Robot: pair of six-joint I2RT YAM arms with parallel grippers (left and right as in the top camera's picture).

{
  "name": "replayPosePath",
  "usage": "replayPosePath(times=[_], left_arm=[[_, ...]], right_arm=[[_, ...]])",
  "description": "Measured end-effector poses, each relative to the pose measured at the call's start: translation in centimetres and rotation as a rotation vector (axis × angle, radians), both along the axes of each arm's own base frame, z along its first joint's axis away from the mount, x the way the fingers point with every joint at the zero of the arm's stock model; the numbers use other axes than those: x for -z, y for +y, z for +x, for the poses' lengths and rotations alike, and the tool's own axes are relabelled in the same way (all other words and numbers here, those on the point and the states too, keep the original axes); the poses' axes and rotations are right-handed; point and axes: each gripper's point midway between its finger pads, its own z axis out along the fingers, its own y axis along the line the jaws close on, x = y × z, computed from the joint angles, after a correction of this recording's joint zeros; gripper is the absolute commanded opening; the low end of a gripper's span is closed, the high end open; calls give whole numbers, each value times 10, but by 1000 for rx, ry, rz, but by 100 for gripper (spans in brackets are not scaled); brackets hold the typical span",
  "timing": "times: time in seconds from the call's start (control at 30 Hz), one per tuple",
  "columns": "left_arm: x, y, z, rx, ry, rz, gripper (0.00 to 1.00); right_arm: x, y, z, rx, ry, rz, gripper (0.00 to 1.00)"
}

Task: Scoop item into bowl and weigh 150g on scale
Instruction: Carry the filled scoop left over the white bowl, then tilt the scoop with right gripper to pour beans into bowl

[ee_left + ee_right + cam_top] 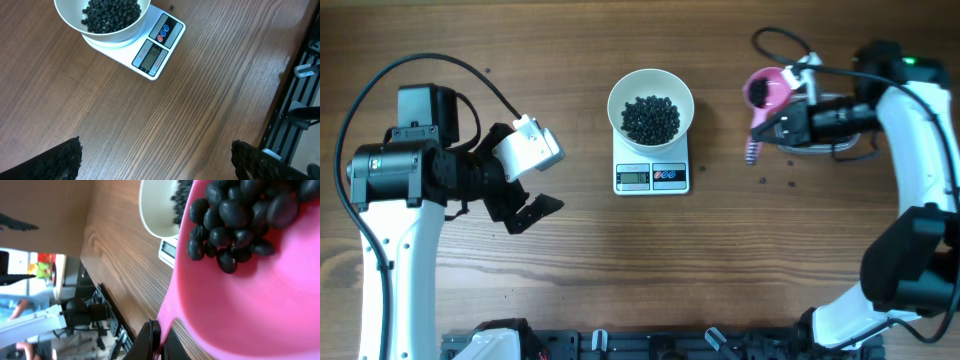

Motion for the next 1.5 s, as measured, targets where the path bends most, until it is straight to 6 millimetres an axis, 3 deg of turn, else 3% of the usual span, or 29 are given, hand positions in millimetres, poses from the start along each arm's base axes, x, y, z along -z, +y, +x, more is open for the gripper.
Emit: replayPosePath(times=[0.27, 0.5, 0.77, 1.5], left_arm=[[0, 0, 0, 0, 0, 0, 100], [0, 0, 0, 0, 0, 0, 100], [0, 0, 0, 0, 0, 0, 100], [0, 0, 0, 0, 0, 0, 100]], right_arm=[[5, 61, -1, -117, -40, -36, 4], [13, 91, -2, -162, -72, -104, 4], [28, 104, 4, -159, -117, -240, 4], [56, 100, 3, -187, -208, -574, 4]])
